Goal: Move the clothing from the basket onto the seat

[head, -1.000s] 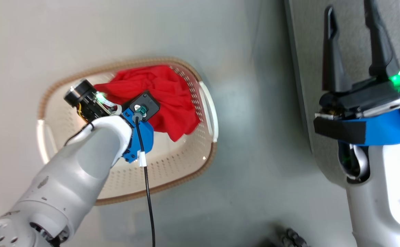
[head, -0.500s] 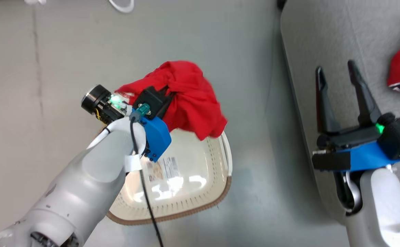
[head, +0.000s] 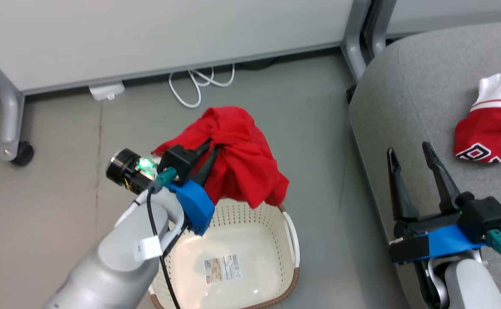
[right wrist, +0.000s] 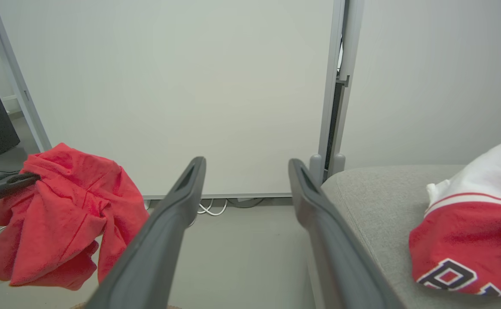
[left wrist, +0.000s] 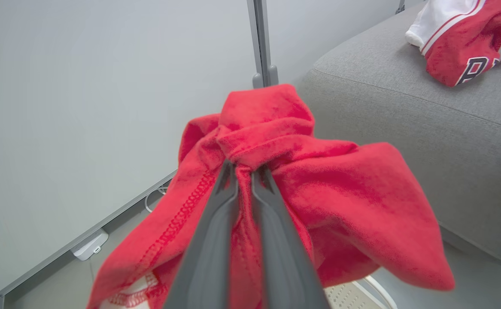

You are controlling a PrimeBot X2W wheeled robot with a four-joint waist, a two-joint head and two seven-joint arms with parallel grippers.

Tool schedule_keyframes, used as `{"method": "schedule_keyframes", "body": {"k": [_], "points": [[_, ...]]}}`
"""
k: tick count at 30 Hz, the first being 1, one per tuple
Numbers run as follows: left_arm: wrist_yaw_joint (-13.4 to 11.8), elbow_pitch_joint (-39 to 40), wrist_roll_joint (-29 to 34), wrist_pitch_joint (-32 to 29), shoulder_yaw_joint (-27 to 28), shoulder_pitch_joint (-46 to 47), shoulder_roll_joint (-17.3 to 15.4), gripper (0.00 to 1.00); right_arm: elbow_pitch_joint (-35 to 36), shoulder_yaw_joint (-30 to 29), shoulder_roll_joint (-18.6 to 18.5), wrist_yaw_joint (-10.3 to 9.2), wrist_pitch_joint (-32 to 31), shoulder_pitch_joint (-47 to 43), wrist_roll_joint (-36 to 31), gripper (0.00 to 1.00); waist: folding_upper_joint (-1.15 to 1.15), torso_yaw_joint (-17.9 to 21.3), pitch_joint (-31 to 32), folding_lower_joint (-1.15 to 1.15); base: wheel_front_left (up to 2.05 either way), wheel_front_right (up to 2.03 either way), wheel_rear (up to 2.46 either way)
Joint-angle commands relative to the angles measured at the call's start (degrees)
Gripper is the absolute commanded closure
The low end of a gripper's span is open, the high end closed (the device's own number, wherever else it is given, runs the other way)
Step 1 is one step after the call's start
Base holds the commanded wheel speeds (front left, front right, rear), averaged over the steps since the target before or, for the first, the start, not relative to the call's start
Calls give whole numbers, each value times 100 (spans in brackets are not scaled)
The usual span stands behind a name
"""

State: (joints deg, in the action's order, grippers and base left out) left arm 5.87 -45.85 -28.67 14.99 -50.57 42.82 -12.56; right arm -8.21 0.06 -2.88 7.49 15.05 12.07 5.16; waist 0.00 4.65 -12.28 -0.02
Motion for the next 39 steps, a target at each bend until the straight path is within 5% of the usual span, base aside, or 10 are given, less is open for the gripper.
{"method": "schedule_keyframes", "body": {"k": [1,22,39], "points": [[-36,118,63,27,90,-174,2,100,-29,-20,0,1,20,-173,-7,0,0,-67,359,2,0,0,0],[-8,991,503,28,576,-1256,130,100,-73,117,-5,1,20,-649,-7,0,0,-271,1011,2,0,0,0],[91,1126,756,28,621,-983,318,100,-883,2246,-230,1,20,699,271,0,0,-576,813,2,0,0,0]]}}
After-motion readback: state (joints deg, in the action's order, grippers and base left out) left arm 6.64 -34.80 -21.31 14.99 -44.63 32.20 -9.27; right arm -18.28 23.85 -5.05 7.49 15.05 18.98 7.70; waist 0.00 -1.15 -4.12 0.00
